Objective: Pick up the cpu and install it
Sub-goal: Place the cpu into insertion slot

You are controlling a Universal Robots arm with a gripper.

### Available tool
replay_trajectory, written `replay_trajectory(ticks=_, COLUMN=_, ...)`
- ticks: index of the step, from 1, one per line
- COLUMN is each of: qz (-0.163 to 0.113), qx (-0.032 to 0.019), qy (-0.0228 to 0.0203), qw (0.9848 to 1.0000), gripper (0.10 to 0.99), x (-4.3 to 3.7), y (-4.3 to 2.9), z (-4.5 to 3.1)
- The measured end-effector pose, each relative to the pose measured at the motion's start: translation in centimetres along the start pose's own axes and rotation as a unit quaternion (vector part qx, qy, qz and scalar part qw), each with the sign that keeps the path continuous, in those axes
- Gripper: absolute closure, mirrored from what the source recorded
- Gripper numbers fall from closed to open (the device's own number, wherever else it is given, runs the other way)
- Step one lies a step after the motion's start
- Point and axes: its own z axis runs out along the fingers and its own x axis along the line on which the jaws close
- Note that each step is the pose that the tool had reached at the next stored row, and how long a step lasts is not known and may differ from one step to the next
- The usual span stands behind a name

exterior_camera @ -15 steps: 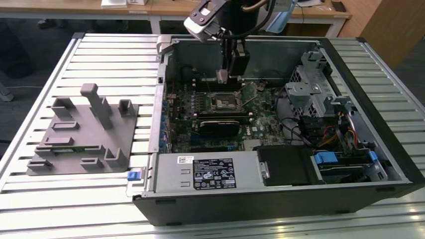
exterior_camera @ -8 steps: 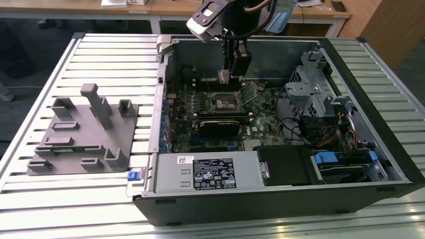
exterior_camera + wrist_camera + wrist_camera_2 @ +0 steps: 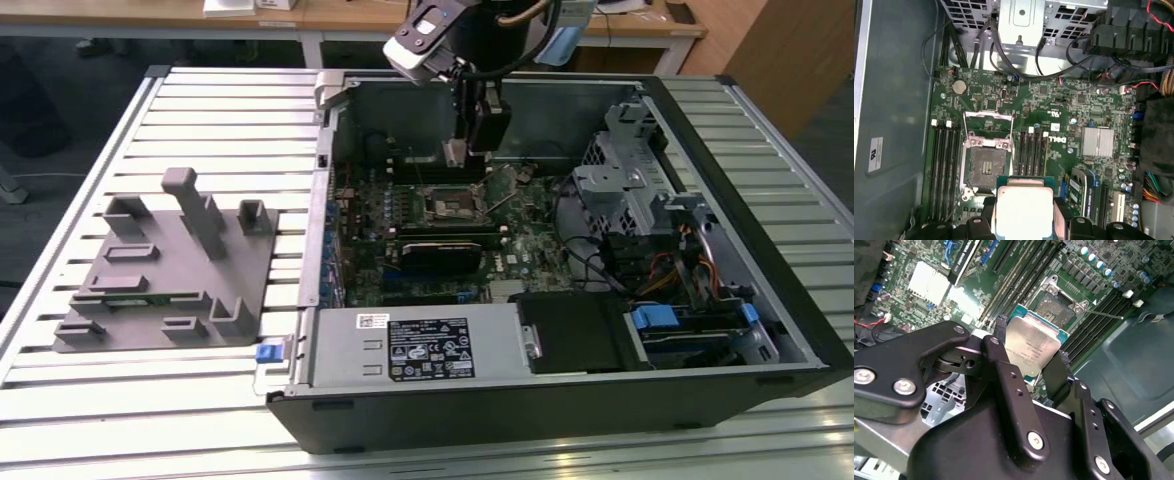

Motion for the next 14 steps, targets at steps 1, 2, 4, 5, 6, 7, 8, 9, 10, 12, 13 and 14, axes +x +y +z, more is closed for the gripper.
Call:
replay_trajectory(ticks=1, qz=0.0, qx=0.0, qy=0.0, qw=1.0, gripper=0.545, x=0.1, y=0.06, z=0.11)
replay_trajectory(ticks=2, qz=0.0, qx=0.0, qy=0.0, qw=1.0, gripper=0.545, x=0.17, y=0.13, z=0.23)
replay_trajectory(ticks=4, qz=0.0, qx=-0.0001, qy=0.0001, qw=1.0, gripper=0.545, x=0.31, y=0.2, z=0.69)
replay_trajectory(ticks=5, qz=0.0, qx=0.0, qy=0.0, qw=1.0, gripper=0.545, x=0.33, y=0.21, z=0.75)
replay_trajectory(ticks=6, qz=0.0, qx=0.0, qy=0.0, qw=1.0, gripper=0.545, x=0.35, y=0.22, z=0.81)
replay_trajectory(ticks=7, qz=0.0, qx=0.0, qy=0.0, qw=1.0, gripper=0.545, x=0.36, y=0.23, z=0.86)
replay_trajectory(ticks=8, qz=0.0, qx=0.0, qy=0.0, qw=1.0, gripper=0.545, x=0.37, y=0.26, z=0.9)
replay_trajectory(ticks=9, qz=0.0, qx=0.0, qy=0.0, qw=1.0, gripper=0.545, x=0.37, y=0.27, z=0.94)
replay_trajectory(ticks=10, qz=0.0, qx=0.0, qy=0.0, qw=1.0, gripper=0.545, x=0.4, y=0.29, z=1.01)
replay_trajectory(ticks=12, qz=0.0, qx=0.0, qy=0.0001, qw=1.0, gripper=0.545, x=0.44, y=0.32, z=1.11)
replay_trajectory(ticks=13, qz=0.0, qx=0.0, qy=0.0001, qw=1.0, gripper=0.545, x=0.47, y=0.34, z=1.15)
replay_trajectory(ticks=14, qz=0.0, qx=0.0, qy=0.0001, qw=1.0, gripper=0.545, x=0.49, y=0.35, z=1.2)
